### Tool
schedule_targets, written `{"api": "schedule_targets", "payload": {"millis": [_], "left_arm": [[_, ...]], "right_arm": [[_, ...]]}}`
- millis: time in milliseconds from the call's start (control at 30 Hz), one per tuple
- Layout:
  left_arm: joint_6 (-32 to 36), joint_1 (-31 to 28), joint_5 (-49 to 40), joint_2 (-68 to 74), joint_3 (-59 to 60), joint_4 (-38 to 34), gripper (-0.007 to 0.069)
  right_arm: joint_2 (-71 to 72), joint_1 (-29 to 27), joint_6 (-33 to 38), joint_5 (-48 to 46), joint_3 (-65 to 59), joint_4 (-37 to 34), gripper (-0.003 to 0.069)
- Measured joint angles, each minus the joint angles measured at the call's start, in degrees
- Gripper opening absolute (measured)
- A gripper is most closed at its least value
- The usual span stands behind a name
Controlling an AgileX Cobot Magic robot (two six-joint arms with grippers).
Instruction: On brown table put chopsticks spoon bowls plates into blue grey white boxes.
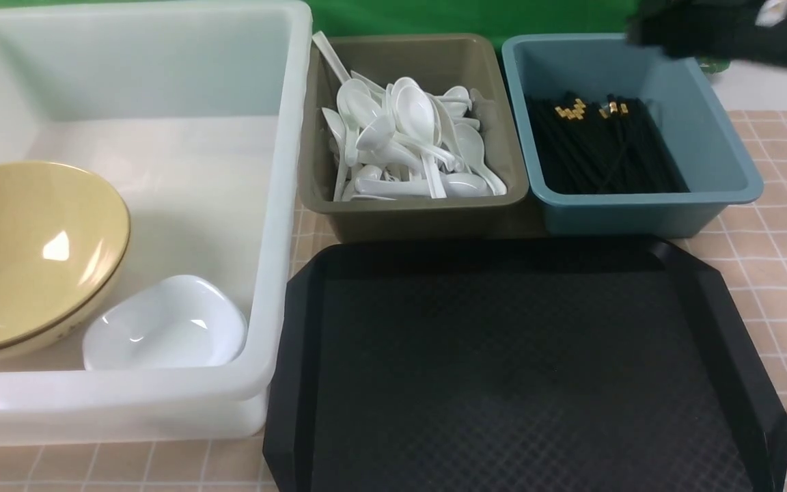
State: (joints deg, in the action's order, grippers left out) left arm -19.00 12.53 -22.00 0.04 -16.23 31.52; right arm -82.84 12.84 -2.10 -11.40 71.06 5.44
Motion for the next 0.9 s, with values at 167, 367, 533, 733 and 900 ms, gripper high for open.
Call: {"api": "schedule_targets", "payload": {"millis": [167,367,533,733,900], "left_arm": [[-0.06,0.0,0.0,0.0,0.0,0.0,0.0005],[0.0,0.0,0.0,0.0,0.0,0.0,0.0005],[0.0,0.0,0.0,0.0,0.0,0.0,0.0005],[0.0,0.0,0.06,0.0,0.0,0.0,0.0005],[0.0,0.03,0.05,0.0,0.0,0.0,0.0005]], "right_arm": [[18.57,5.48,7.59,-1.73,-8.41,0.0,0.0045],[33.09,9.76,10.99,-2.08,-25.62,-0.04,0.0036],[39.87,10.22,-1.69,-3.34,-42.91,-0.04,0.0036],[40.74,10.15,-10.09,-3.76,-57.55,-0.04,0.0037],[43.11,10.08,-13.29,-3.2,-61.94,-0.04,0.0038]]}}
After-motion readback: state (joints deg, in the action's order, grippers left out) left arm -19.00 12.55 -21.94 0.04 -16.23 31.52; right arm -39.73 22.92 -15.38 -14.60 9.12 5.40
